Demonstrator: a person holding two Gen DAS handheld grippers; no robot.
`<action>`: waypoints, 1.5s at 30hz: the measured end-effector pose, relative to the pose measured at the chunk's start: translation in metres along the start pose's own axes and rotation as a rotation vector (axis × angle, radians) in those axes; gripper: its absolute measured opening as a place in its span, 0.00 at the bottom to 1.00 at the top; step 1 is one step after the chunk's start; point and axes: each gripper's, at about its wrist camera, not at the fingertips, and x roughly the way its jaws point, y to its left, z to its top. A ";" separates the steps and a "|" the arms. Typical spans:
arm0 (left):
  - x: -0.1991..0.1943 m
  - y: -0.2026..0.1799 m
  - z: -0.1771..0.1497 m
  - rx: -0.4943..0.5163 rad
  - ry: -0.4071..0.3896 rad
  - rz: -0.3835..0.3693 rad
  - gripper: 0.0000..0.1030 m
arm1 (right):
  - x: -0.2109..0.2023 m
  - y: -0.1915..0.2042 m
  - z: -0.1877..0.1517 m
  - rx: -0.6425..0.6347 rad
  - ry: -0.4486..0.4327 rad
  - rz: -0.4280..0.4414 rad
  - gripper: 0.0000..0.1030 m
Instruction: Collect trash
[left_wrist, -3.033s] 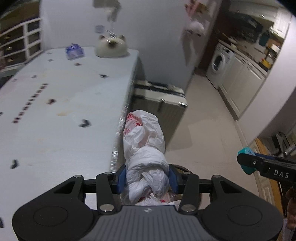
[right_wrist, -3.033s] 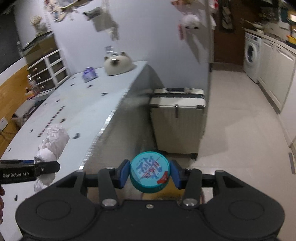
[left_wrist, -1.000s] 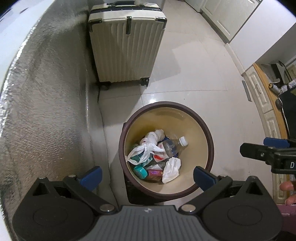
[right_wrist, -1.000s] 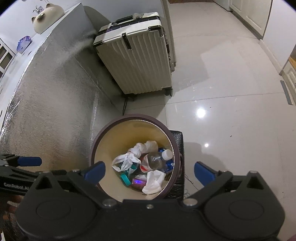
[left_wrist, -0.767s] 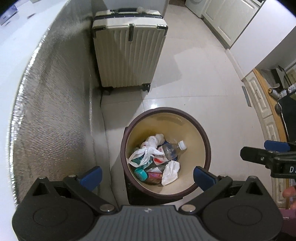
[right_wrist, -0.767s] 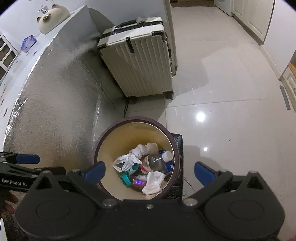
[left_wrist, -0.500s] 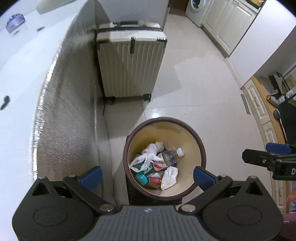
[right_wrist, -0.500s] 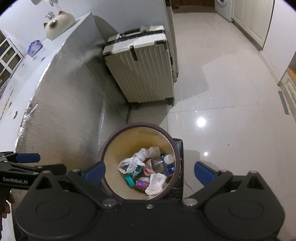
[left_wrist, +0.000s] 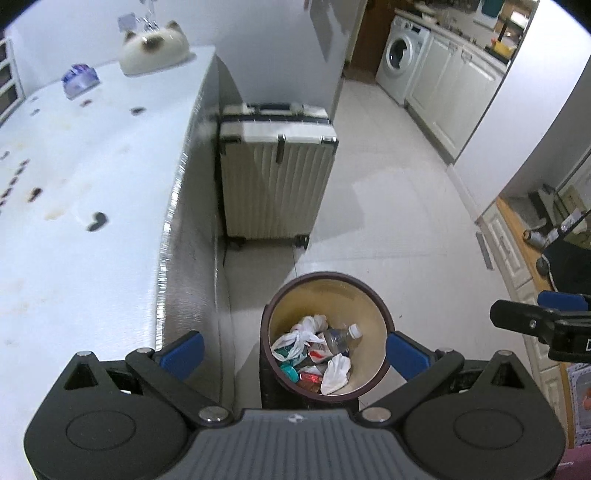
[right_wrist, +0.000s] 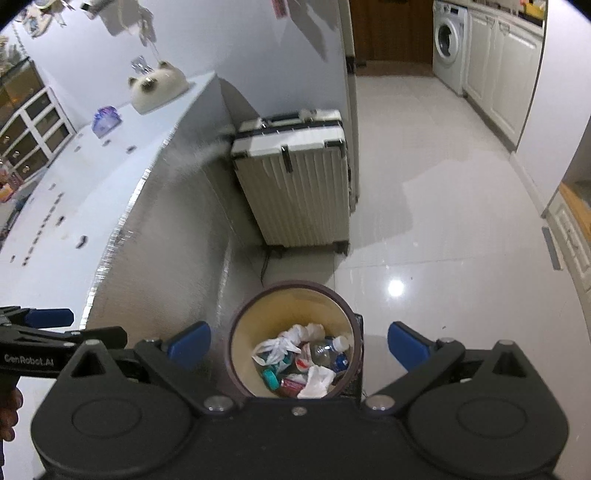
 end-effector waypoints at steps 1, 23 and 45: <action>-0.010 0.002 -0.002 -0.003 -0.013 -0.001 1.00 | -0.008 0.004 -0.001 -0.002 -0.012 0.000 1.00; -0.180 0.050 -0.066 0.006 -0.239 0.044 1.00 | -0.153 0.102 -0.058 -0.042 -0.220 -0.060 1.00; -0.245 0.074 -0.146 -0.024 -0.332 0.122 1.00 | -0.220 0.143 -0.131 -0.045 -0.269 -0.126 1.00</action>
